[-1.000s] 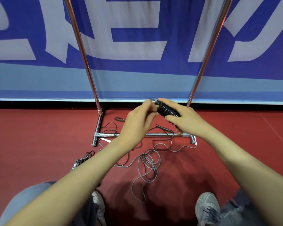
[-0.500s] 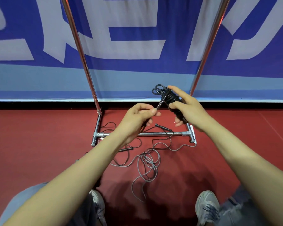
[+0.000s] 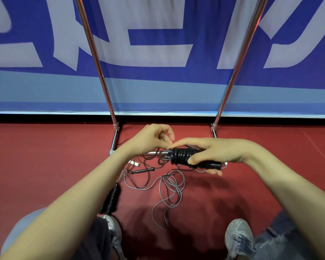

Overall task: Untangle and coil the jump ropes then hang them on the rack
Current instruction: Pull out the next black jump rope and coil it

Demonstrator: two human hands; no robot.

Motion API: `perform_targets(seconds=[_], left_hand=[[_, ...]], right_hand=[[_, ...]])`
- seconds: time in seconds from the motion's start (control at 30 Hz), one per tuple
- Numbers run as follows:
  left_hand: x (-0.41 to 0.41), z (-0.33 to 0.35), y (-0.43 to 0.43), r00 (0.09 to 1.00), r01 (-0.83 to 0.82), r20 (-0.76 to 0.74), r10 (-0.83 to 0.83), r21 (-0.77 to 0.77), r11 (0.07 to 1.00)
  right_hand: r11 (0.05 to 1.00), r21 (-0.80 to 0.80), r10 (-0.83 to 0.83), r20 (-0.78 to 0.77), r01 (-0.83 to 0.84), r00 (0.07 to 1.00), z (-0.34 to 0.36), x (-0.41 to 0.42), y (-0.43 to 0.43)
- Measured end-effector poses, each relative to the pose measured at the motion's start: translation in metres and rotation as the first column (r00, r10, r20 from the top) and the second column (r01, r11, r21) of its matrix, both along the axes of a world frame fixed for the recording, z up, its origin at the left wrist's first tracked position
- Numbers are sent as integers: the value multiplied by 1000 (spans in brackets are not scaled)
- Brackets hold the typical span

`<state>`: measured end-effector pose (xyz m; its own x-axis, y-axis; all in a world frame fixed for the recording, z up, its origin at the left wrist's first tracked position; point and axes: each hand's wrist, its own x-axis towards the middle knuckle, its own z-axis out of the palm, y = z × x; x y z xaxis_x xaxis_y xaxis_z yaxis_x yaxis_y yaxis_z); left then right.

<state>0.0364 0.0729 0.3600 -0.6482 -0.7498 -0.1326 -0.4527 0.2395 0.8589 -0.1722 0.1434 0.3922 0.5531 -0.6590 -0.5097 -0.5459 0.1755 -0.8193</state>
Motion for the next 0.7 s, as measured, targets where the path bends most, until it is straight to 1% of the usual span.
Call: perform_targets(seconds=[0.13,0.2,0.27,0.33,0.37,0.47,0.53,0.6,0.63,0.7], left_hand=[[-12,-4,5,997,-53,50,61,-152,987],[-16,-4,8,996,-35,68,51,-214,976],[-19,-3,9,994,-2,105,32,-265,964],[-20,-5,10,991,1,130,41,-306,952],[-21,-6,11,991,-17,122,60,-325,945],[-23,-7,16,989,-128,22,146,-361,924],[-25,-7,18,980,-196,-44,193,-347,917],[-26,-6,19,961,-272,-141,240,-294,916],[-26,-5,19,942,-310,-211,262,-244,919],[-27,-4,19,880,-394,-339,332,-134,909]], right_hand=[[998,-9,-58,-195,57,979,-10,10,-1],[997,-15,-82,-231,81,969,-12,11,-3],[998,-30,-66,-289,60,955,-14,12,-4],[997,-76,-57,-351,33,935,-20,17,-6],[993,-105,-82,-355,47,931,-23,19,-8],[971,-184,-202,-299,151,932,-30,17,-14],[948,-210,-287,-245,239,926,-32,15,-16],[919,-211,-368,-157,333,916,-31,15,-16],[903,-225,-398,-115,367,910,-30,15,-17],[859,-297,-453,-66,416,889,-28,15,-19]])
